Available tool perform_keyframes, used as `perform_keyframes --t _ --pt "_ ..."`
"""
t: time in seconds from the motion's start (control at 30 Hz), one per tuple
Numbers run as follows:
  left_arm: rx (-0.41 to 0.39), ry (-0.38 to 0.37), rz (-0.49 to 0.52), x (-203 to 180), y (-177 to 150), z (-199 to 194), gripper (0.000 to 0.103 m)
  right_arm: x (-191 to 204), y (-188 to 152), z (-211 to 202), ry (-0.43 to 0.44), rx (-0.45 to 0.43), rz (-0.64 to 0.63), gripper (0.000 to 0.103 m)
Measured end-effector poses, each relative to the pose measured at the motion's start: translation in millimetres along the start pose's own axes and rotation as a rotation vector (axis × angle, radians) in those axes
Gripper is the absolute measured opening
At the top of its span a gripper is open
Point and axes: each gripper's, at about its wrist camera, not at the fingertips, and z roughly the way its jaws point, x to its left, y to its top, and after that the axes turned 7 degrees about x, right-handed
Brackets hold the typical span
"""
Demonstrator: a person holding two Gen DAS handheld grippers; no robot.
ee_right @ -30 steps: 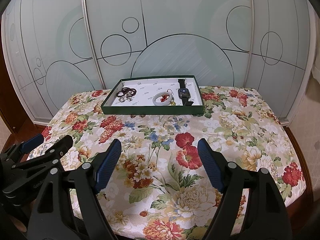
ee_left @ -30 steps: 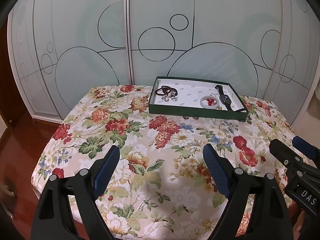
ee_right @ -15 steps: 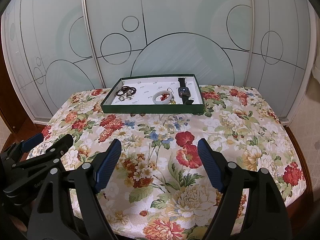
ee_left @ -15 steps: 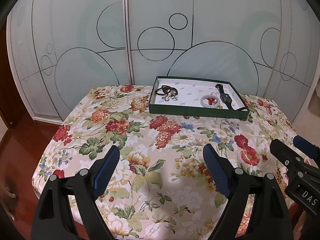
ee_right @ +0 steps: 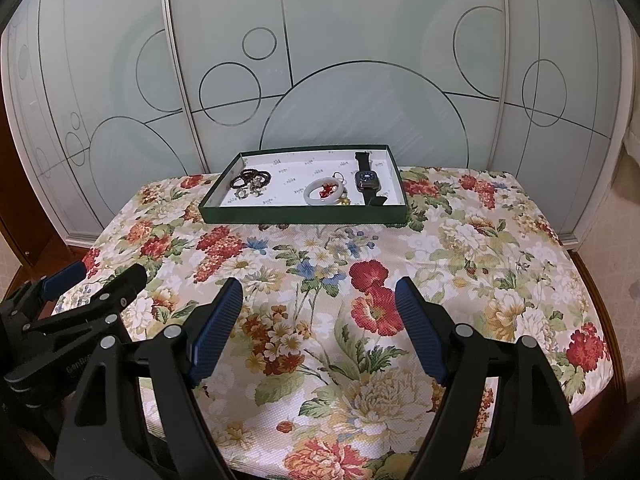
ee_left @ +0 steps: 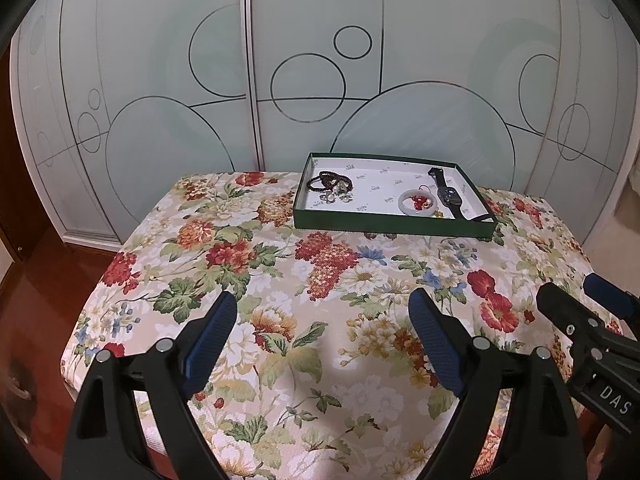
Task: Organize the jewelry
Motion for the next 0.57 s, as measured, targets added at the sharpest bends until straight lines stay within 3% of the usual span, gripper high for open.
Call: perform_keyframes --t 0.37,0.57 --pt "0.002 -0.009 -0.009 9.2 10.5 14.2 0.088 -5.2 -3.1 9.4 -0.012 0.019 0.002 0.079" --pt "0.084 0.054 -0.054 45.8 23.5 60.0 0.088 -40.3 13.7 30.0 -0.084 0.017 0.029 0.092"
